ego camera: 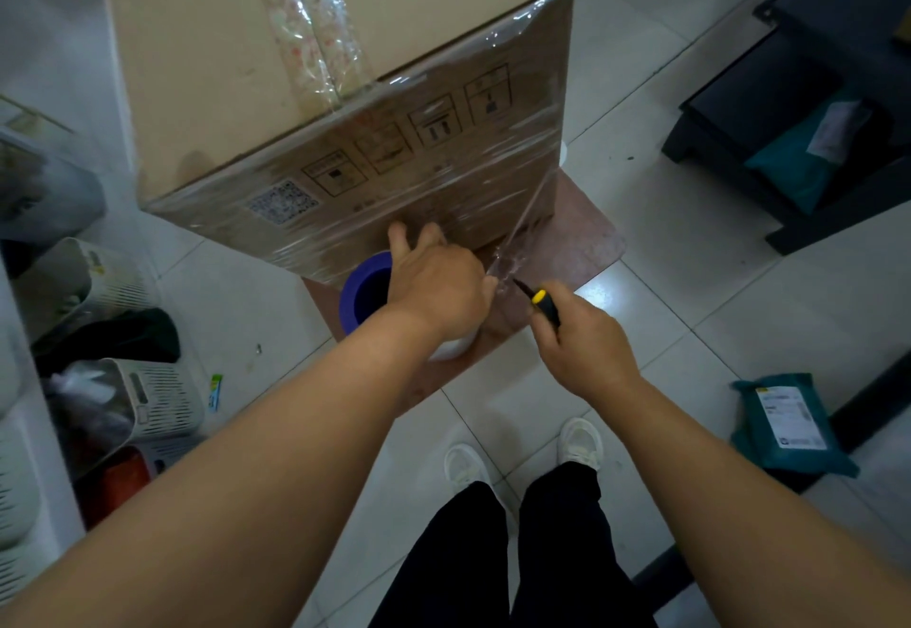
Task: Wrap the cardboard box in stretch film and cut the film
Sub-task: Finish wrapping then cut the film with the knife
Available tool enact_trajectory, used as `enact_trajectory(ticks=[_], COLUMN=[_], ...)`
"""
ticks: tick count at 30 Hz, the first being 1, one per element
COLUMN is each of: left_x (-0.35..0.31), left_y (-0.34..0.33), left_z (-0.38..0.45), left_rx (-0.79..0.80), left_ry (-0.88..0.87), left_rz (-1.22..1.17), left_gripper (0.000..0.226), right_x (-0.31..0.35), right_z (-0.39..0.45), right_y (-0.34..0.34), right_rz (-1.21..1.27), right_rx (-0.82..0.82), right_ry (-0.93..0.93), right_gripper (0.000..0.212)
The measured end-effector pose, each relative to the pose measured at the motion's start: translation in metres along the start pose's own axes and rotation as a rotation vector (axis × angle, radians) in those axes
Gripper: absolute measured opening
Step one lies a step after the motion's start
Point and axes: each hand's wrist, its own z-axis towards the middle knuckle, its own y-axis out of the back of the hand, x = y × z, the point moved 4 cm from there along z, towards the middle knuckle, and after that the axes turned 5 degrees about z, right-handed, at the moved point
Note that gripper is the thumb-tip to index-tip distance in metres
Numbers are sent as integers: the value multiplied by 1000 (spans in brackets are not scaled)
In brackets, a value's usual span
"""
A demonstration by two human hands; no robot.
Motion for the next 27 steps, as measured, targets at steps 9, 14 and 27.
enact_trajectory(ticks=[9, 14, 27], left_x=[0, -7, -45], left_y=[-1, 1, -10], left_z=[-3, 1, 39], left_rx=[-40, -67, 130], left_ry=[-22, -31, 23], left_rz=[-8, 93, 246], left_gripper=[43, 24, 25], right_x=[-34, -42, -54], right_z=[19, 5, 2], right_y=[-6, -7, -33], right_rz=[-133, -15, -13], right_rx=[47, -16, 109], right_ry=[-239, -282, -284], right_gripper=[32, 28, 27])
